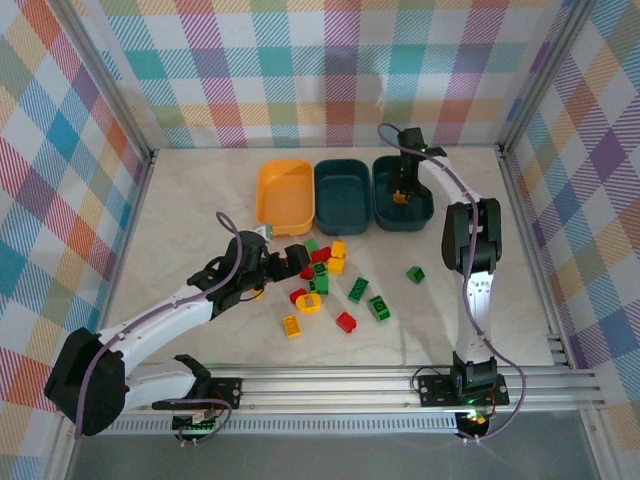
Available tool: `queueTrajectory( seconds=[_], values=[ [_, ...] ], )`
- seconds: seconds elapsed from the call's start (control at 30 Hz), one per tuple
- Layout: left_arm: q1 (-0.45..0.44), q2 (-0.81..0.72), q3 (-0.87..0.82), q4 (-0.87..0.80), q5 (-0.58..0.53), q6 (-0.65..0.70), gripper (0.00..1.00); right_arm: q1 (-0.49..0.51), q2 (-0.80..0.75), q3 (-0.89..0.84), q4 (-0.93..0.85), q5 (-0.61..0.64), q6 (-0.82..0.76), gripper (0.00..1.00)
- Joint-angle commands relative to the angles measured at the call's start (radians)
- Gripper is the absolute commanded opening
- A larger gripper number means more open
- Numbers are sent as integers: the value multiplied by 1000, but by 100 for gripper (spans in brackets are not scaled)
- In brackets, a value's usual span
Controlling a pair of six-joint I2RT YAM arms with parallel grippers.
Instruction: Sort the legos into containers by color
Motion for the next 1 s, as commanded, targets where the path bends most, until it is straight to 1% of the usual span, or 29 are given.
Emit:
queueTrajectory(
  seconds=[0.0,0.07,0.13,0.2,0.3,0.4,0.5,0.57,0.67,0.73,0.83,0.97],
  values=[
    [-3,-3,40,-4,62,51,100,22,-165,-41,-13,17,-7,64],
    [-3,13,51,5,78,60,100,47,-278,-134,31,65,-2,65],
    [-5,32,59,34,108,63,100,73,-406,-277,77,101,29,65],
    [-11,61,59,79,153,66,100,92,-549,-494,168,78,87,66],
    [-34,113,55,158,218,76,100,102,-727,-779,258,34,170,66],
    [-64,156,64,199,246,94,100,103,-879,-962,252,20,206,67],
    [-78,175,85,219,226,109,100,106,-1022,-1087,226,3,201,69],
    [-80,188,100,239,202,107,100,105,-1095,-1141,177,16,258,75],
    [-82,230,127,265,172,88,100,106,-1162,-1210,136,42,337,75],
    [-81,266,154,261,165,69,100,105,-1172,-1249,138,10,354,76],
    [-82,297,166,257,146,44,99,105,-1087,-1233,71,-29,346,77],
    [-82,281,152,227,111,47,99,106,-1014,-1244,75,-91,337,80]
  ],
)
